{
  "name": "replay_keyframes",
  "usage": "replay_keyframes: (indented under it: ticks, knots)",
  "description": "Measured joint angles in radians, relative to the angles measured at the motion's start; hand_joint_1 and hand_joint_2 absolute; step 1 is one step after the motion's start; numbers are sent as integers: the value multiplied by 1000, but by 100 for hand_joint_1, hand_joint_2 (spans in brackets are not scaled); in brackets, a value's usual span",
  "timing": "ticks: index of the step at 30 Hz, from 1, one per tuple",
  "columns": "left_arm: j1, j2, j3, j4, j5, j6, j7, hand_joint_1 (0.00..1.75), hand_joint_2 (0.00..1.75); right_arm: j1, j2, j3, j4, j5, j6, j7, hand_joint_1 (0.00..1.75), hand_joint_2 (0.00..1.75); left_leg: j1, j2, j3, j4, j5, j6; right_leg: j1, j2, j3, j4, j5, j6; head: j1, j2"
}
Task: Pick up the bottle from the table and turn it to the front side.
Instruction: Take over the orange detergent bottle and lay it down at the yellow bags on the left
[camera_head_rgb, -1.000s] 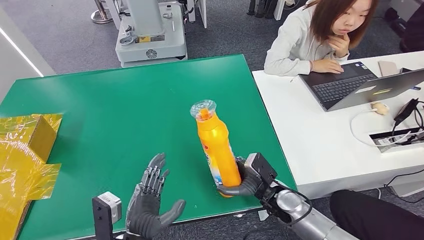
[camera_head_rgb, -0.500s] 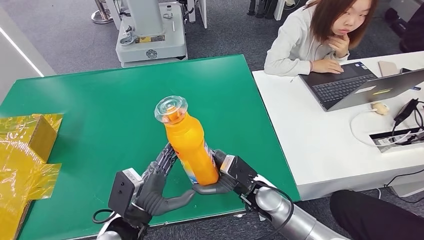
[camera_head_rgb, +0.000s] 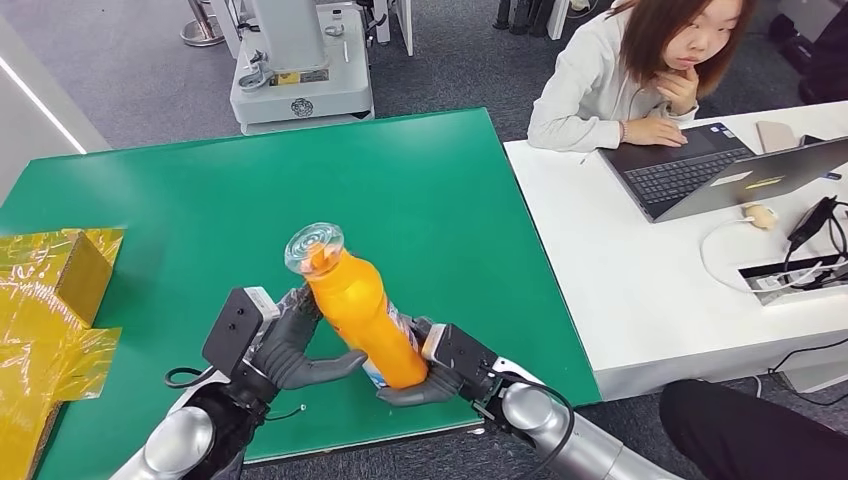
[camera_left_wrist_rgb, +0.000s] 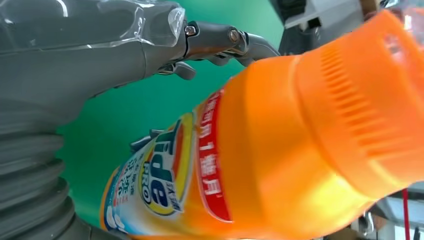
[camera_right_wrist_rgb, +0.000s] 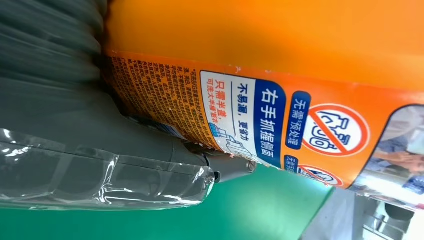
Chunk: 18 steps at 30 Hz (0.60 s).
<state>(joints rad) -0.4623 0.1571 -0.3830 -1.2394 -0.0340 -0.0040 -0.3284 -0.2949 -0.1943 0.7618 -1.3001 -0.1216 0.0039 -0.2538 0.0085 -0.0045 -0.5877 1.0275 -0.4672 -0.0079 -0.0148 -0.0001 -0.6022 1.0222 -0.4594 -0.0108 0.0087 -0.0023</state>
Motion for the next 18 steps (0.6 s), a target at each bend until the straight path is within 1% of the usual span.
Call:
replay_keyframes:
  ticks: [4, 8, 10, 12, 14, 15, 17, 18]
  knots:
    - [-2, 16, 0, 0, 59, -34, 19, 0, 175, 7, 2, 3, 11, 22, -5, 5, 175, 175, 0, 0, 0, 0, 0, 0, 0, 0, 0, 0, 0, 0, 0, 0]
    - [-3, 32, 0, 1, 184, -98, 61, 0, 175, 27, 2, 1, 12, 65, -36, 13, 175, 175, 0, 0, 0, 0, 0, 0, 0, 0, 0, 0, 0, 0, 0, 0]
    - [-3, 37, 0, 2, 248, -125, 83, 4, 175, 40, 2, -4, 12, 88, -54, 16, 175, 175, 0, 0, 0, 0, 0, 0, 0, 0, 0, 0, 0, 0, 0, 0]
    - [-2, 38, 0, 1, 306, -139, 103, 25, 175, 51, 2, -13, 9, 113, -76, 19, 175, 175, 0, 0, 0, 0, 0, 0, 0, 0, 0, 0, 0, 0, 0, 0]
    - [-2, 38, -1, 0, 355, -141, 116, 42, 175, 63, 2, -24, 2, 136, -97, 23, 175, 175, 0, 0, 0, 0, 0, 0, 0, 0, 0, 0, 0, 0, 0, 0]
    - [-2, 37, -2, -1, 371, -136, 119, 47, 175, 68, 2, -30, -1, 145, -105, 25, 175, 175, 0, 0, 0, 0, 0, 0, 0, 0, 0, 0, 0, 0, 0, 0]
    - [-3, 35, -10, -8, 383, -114, 118, 69, 175, 76, 2, -41, -8, 153, -115, 28, 175, 175, 0, 0, 0, 0, 0, 0, 0, 0, 0, 0, 0, 0, 0, 0]
    - [-3, 33, -14, -13, 383, -96, 114, 76, 175, 79, 3, -46, -12, 154, -118, 29, 175, 175, 0, 0, 0, 0, 0, 0, 0, 0, 0, 0, 0, 0, 0, 0]
